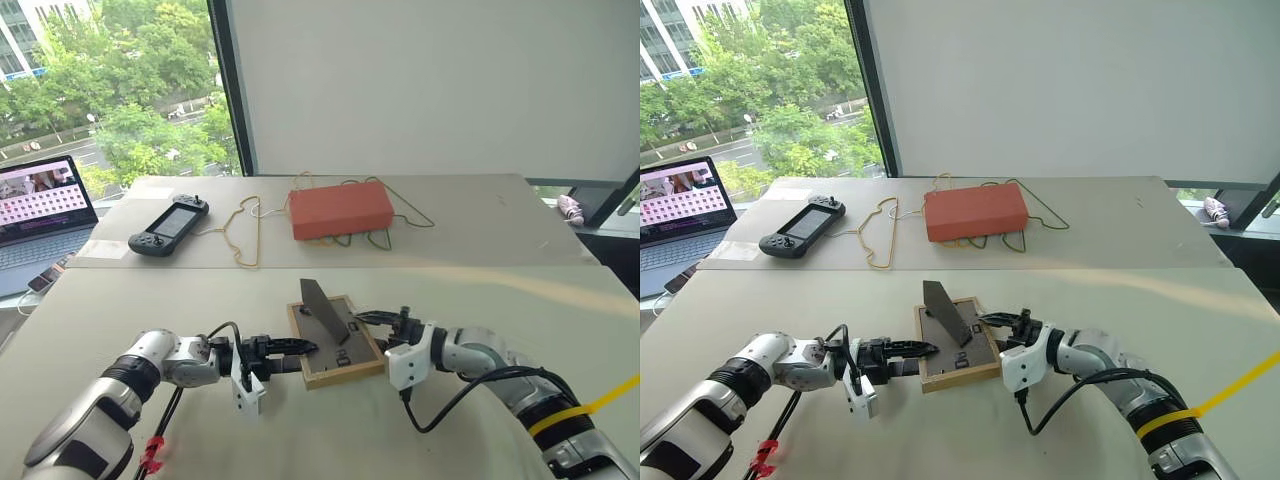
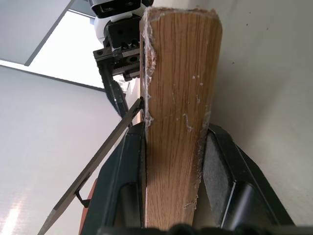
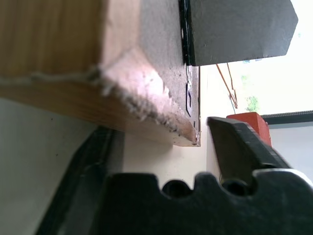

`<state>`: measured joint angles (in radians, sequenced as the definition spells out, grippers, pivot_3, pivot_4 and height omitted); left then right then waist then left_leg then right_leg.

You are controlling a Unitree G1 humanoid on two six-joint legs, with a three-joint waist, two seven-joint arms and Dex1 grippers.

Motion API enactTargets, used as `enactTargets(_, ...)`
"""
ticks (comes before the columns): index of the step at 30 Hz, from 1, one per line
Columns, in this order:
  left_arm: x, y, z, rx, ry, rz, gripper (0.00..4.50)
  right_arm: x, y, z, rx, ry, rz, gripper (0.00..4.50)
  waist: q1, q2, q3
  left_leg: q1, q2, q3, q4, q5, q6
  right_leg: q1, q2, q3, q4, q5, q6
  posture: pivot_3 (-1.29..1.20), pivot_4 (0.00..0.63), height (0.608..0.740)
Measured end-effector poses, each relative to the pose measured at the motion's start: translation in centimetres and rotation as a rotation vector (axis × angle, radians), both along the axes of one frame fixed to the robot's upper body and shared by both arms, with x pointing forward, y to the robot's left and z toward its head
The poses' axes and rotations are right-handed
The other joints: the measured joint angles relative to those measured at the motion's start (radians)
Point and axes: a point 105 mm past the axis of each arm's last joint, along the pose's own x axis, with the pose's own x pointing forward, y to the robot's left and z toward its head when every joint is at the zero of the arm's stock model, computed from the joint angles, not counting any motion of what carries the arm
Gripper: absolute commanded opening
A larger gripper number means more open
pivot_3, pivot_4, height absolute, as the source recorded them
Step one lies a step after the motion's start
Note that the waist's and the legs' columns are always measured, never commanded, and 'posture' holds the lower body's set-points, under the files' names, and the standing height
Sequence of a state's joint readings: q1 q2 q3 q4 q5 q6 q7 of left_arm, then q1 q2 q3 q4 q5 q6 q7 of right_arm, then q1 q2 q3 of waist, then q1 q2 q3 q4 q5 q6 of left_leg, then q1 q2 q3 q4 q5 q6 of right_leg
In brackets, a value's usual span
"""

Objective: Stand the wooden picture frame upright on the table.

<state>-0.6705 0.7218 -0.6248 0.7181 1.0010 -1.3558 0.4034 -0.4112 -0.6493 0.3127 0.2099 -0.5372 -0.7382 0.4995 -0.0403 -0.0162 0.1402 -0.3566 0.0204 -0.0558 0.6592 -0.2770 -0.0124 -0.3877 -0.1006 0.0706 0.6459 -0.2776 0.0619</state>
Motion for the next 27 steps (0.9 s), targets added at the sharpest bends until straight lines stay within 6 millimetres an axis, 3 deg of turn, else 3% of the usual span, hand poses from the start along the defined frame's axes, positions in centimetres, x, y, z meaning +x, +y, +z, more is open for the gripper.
enactTargets(11,-0.1,0.4,0.3,-0.043,0.038,0.017,1.13,-0.3,0.6,0.7,-0.014,-0.008,0.009,1.32,0.001,0.000,0.000,0.000,0.000,0.000,0.000,0.000,0.000,0.000,0.000,0.000,0.000,0.000,0.000,0.00,0.150,0.740)
enactTargets(13,0.0,0.4,0.5,-0.055,0.050,0.026,2.12,-0.4,0.7,0.8,-0.022,-0.008,0.007,1.31,0.001,0.000,0.000,0.000,0.000,0.000,0.000,0.000,0.000,0.000,0.000,0.000,0.000,0.000,0.000,0.00,0.150,0.740)
enactTargets(18,0.8,-0.1,-0.3,-0.009,0.068,0.058,3.72,-2.1,2.9,0.8,0.028,0.023,0.081,1.31,-0.002,-0.001,0.000,-0.001,0.000,0.000,0.000,0.000,0.000,-0.001,0.000,0.000,0.000,0.000,0.000,0.00,0.150,0.740)
enactTargets(23,1.0,0.5,0.2,-0.032,0.077,0.101,3.72,-2.3,2.9,1.4,0.083,0.084,0.051,1.31,-0.002,-0.001,0.001,-0.003,0.000,-0.001,0.001,0.000,0.000,-0.002,0.000,-0.001,0.001,0.000,0.000,0.00,0.150,0.740)
enactTargets(27,0.9,2.8,0.6,-0.060,0.094,0.187,3.72,-1.8,1.8,1.6,0.102,0.161,-0.022,1.31,-0.003,-0.001,0.001,-0.003,0.000,-0.001,0.001,0.000,0.000,-0.003,0.000,-0.001,0.001,0.000,0.000,0.00,0.150,0.740)
